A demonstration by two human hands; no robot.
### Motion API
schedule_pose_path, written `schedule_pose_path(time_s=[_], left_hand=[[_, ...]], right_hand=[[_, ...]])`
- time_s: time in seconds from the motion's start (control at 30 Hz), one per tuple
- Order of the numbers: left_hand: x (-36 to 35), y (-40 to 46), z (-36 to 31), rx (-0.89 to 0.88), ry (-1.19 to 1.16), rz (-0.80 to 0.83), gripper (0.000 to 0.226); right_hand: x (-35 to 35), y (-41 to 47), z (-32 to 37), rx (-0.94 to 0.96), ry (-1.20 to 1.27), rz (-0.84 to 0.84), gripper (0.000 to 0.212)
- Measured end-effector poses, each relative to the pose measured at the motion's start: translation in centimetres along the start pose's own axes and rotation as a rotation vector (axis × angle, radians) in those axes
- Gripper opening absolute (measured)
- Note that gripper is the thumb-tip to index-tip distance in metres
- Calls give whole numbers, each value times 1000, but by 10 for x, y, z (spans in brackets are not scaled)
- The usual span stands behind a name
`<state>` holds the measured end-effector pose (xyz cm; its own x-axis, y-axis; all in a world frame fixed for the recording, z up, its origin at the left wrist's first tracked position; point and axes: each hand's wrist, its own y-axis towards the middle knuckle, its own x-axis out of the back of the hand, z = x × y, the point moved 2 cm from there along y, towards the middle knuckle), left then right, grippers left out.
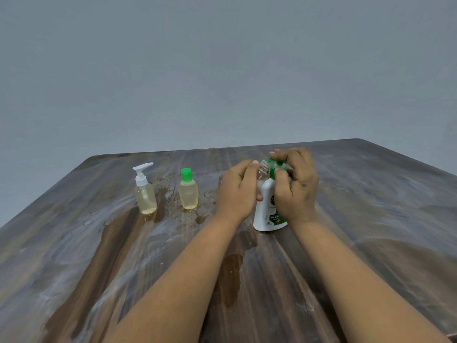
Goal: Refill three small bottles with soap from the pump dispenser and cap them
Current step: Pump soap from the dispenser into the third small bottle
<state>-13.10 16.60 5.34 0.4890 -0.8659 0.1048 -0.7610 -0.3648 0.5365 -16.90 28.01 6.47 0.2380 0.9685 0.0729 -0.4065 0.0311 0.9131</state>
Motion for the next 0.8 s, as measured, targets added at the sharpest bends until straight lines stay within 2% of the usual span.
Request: schedule_pose_path(time_s=[0.8], left_hand=[[0, 0, 0, -5, 25, -10, 36]], right_hand=[[0, 1, 0, -3, 39, -13, 31]])
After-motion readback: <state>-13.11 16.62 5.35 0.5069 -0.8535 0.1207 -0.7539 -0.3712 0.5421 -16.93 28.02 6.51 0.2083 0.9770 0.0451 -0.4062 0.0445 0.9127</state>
